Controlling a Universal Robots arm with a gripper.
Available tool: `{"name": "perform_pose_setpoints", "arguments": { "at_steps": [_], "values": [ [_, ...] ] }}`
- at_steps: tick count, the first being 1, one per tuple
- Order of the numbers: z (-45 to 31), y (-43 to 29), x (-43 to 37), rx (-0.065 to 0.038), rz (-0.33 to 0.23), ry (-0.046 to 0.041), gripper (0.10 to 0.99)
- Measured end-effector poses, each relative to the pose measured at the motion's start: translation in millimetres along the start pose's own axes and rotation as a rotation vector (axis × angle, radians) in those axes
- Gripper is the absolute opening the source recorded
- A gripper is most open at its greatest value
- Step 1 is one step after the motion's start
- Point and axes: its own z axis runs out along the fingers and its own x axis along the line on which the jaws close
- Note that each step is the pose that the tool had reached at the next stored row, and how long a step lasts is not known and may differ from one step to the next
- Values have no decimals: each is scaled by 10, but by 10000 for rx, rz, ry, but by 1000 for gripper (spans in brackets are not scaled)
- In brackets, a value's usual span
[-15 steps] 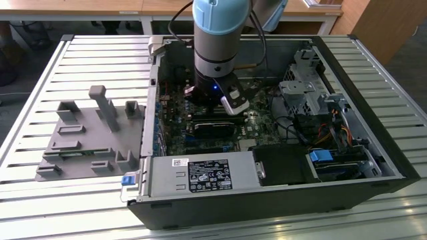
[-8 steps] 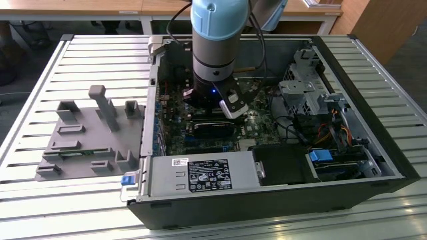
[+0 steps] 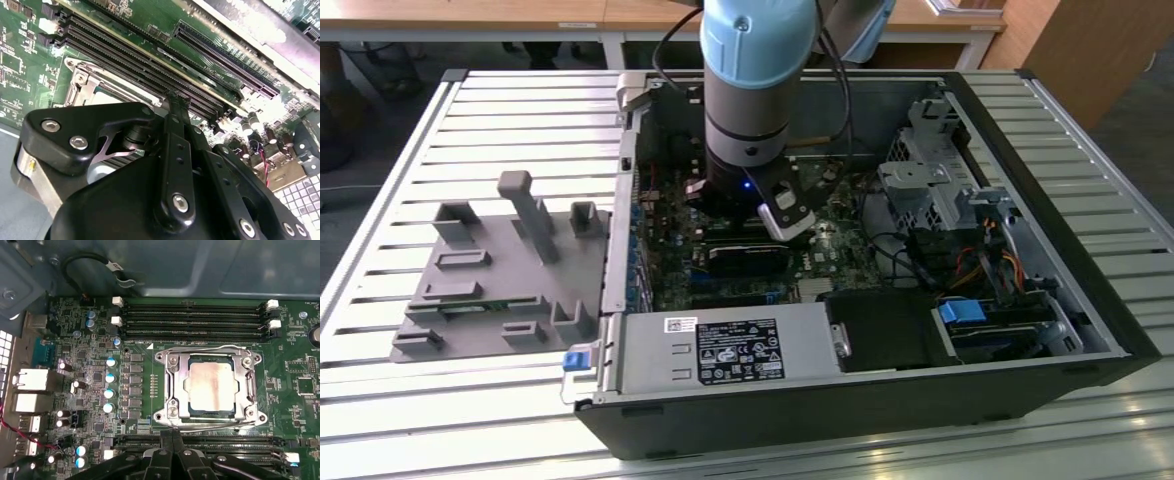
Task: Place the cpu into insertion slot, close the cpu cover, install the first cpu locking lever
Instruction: 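Install the first cpu locking lever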
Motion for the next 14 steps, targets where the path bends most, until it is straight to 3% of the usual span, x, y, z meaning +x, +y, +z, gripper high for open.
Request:
{"name": "perform_pose_setpoints", "arguments": {
  "at_steps": [7,14],
  "values": [
    [54,-6,21,-129,3,0,106],
    [92,44,47,-148,3,2,106]
  ]
}}
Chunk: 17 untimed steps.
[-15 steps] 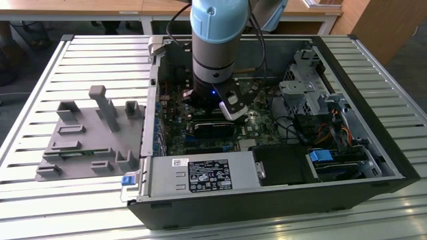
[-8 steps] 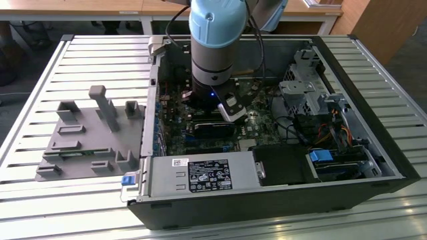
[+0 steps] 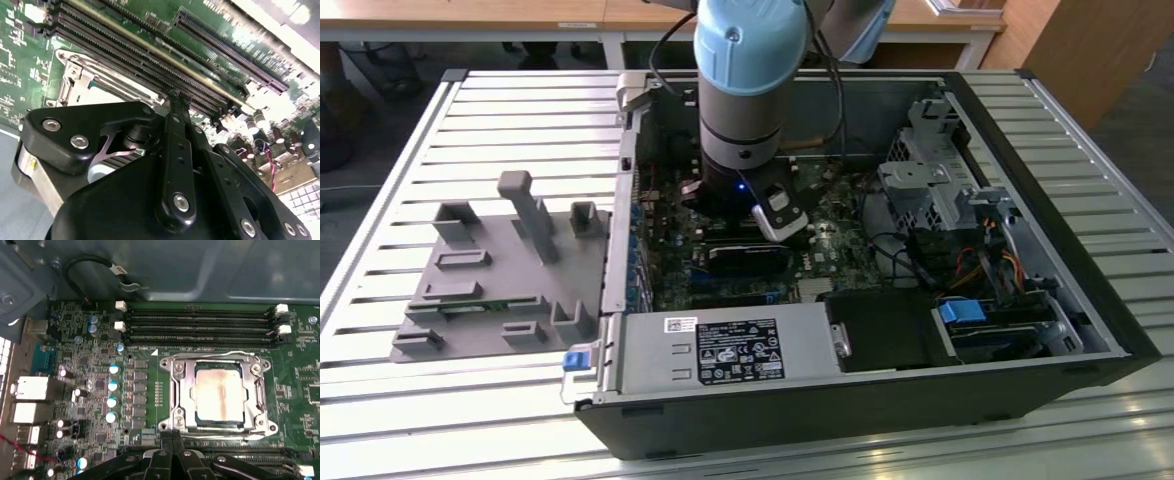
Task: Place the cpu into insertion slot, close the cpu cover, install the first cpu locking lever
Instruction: 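Install the first cpu locking lever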
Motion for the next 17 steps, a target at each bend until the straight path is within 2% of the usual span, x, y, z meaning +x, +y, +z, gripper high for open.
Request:
{"name": "perform_pose_setpoints", "arguments": {
  "at_steps": [11,17],
  "values": [
    [70,59,55,-34,0,1,106],
    [67,63,59,-52,-2,-6,106]
  ]
}}
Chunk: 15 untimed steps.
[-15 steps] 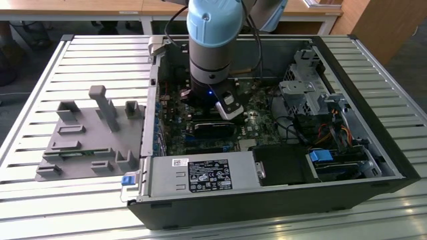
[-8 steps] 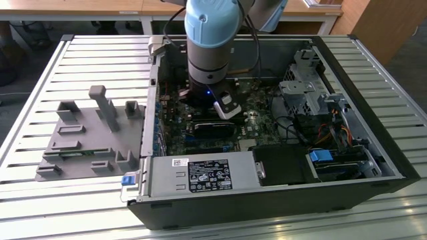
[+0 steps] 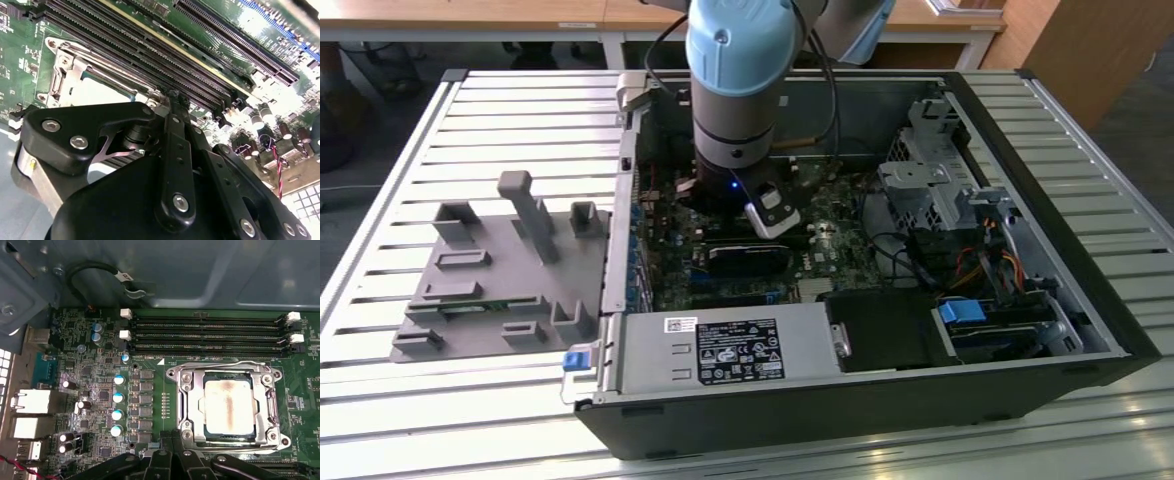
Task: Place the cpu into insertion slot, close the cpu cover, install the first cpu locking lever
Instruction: 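Install the first cpu locking lever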
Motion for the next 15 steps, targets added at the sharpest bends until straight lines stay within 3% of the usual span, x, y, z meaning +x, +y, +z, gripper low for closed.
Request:
{"name": "perform_pose_setpoints", "arguments": {
  "at_steps": [15],
  "values": [
    [-258,65,1,5,2,5,106]
  ]
}}
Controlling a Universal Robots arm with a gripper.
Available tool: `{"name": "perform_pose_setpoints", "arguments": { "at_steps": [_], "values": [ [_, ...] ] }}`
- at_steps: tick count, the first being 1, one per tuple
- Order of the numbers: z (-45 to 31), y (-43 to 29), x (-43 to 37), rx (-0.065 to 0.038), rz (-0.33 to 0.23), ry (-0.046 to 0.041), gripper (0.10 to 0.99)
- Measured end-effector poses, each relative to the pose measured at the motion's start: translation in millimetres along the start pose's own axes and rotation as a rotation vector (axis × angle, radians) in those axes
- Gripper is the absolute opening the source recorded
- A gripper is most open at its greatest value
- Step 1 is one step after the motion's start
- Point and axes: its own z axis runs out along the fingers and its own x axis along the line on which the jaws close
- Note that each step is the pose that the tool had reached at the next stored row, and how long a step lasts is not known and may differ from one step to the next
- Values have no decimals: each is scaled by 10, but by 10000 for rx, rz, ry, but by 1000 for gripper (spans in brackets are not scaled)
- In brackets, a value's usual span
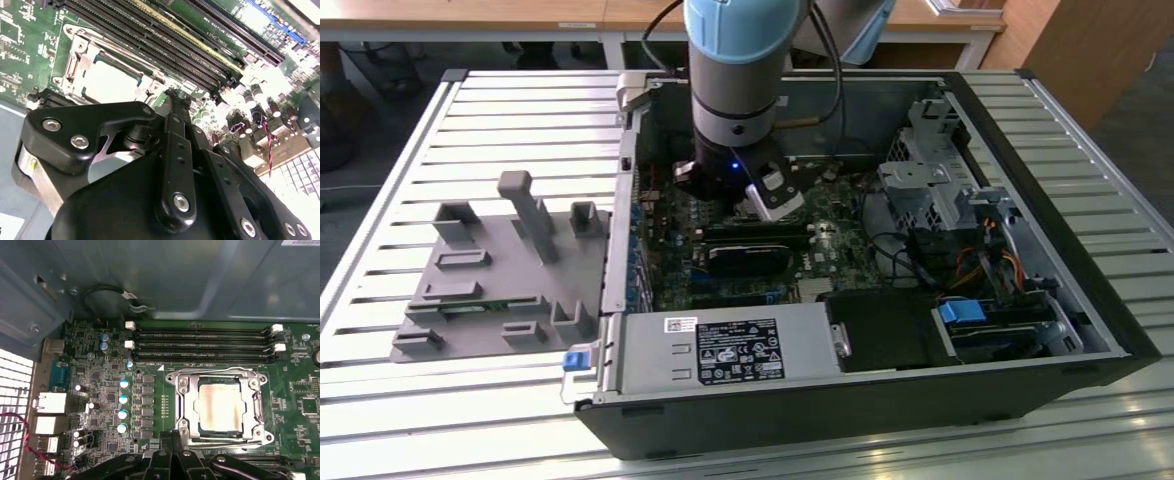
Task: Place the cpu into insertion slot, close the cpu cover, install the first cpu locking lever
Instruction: 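Install the first cpu locking lever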
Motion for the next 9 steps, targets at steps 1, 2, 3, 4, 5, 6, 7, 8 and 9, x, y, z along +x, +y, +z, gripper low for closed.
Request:
{"name": "perform_pose_setpoints", "arguments": {
  "at_steps": [1,2,3,4,5,6,7,8,9],
  "values": [
    [-14,4,0,0,-1,0,106],
    [-25,6,0,-1,-1,-1,106],
    [-30,8,0,0,0,0,106],
    [-29,8,-1,-3,0,-2,106],
    [-29,8,-1,-3,0,-2,106],
    [-30,8,0,-1,1,-1,106],
    [-30,8,0,-1,1,-1,106],
    [-30,8,0,0,1,-1,106],
    [-30,8,0,-1,1,-1,106]
  ]
}}
